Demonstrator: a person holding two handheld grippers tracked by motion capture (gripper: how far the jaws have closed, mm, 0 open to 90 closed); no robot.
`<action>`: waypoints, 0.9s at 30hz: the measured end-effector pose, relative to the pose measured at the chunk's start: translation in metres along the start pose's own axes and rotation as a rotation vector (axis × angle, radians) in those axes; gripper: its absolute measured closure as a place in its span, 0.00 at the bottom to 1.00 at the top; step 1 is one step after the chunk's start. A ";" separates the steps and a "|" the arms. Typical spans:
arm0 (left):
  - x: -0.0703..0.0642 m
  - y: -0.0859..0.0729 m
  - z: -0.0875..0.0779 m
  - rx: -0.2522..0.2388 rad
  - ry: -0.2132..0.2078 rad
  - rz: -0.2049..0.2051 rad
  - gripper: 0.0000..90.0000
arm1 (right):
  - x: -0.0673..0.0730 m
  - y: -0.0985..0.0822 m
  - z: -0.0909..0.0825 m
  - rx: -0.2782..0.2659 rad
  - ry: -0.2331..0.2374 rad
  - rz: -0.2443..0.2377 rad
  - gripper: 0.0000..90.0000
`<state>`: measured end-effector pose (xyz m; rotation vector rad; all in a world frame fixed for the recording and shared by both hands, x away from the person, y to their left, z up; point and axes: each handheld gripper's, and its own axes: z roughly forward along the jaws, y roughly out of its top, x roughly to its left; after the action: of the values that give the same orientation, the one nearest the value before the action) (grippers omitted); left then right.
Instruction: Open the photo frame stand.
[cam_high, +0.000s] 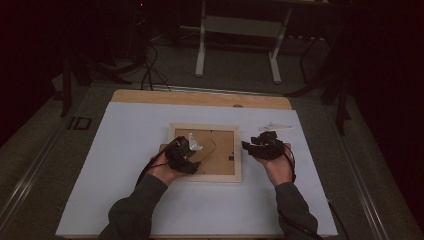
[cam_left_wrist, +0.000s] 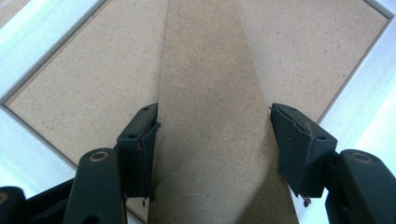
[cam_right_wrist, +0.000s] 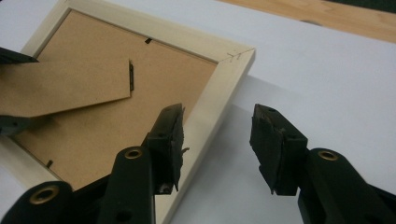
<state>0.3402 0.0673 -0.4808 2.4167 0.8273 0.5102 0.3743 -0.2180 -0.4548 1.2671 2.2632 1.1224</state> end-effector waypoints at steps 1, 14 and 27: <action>0.000 0.000 0.000 0.000 0.000 0.000 0.42 | 0.000 0.001 0.002 0.001 0.003 0.006 0.59; -0.010 -0.005 -0.006 -0.037 0.058 0.035 0.42 | -0.005 0.009 0.021 0.023 0.037 0.041 0.60; -0.017 -0.007 -0.010 -0.061 0.096 0.064 0.42 | -0.009 0.016 0.032 0.064 0.060 0.053 0.59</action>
<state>0.3191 0.0647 -0.4799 2.3838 0.7649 0.6711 0.4079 -0.2052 -0.4637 1.3430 2.3399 1.1291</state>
